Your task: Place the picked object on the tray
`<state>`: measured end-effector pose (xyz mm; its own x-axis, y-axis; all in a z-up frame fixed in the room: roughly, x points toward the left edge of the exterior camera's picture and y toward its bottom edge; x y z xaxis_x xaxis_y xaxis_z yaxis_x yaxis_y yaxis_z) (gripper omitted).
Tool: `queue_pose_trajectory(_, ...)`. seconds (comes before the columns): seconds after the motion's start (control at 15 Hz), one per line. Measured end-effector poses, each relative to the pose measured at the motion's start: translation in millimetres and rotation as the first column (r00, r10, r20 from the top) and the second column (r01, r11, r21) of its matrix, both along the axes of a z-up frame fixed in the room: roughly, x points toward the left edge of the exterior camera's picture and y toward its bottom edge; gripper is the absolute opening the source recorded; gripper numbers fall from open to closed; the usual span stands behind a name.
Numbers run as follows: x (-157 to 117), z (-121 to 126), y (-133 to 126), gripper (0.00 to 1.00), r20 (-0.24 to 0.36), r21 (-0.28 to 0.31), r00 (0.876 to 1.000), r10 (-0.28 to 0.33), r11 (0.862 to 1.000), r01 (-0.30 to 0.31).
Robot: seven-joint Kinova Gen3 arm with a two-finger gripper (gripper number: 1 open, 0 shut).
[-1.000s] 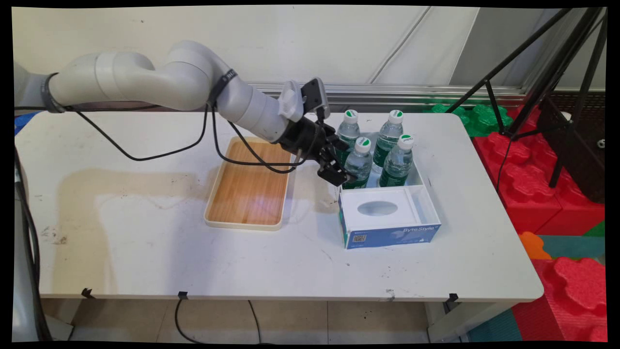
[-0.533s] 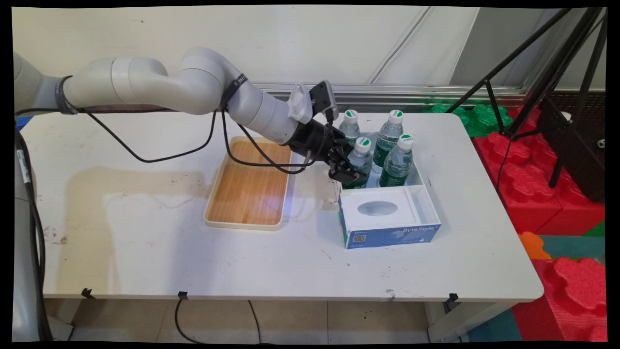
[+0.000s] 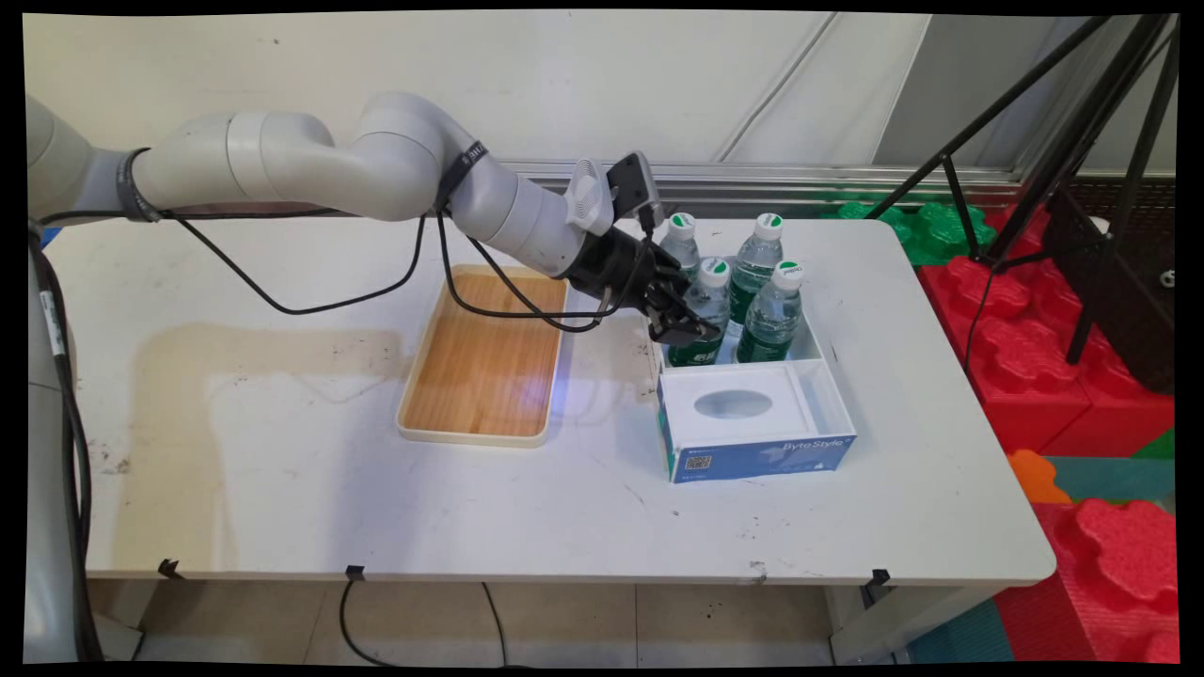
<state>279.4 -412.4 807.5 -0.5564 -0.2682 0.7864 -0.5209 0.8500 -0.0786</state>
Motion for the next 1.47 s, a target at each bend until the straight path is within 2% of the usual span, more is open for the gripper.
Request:
queue_pose_trajectory(0.4,4,15,5,0.0,-0.017,-0.016,1.0,-0.005,1.0,0.004)
queue_pose_trajectory(0.93,24,56,26,0.0,-0.043,-0.045,0.999,-0.022,0.999,0.02)
queue_pose_trajectory(1.47,60,106,61,0.0,-0.061,-0.065,0.997,-0.04,0.997,0.036)
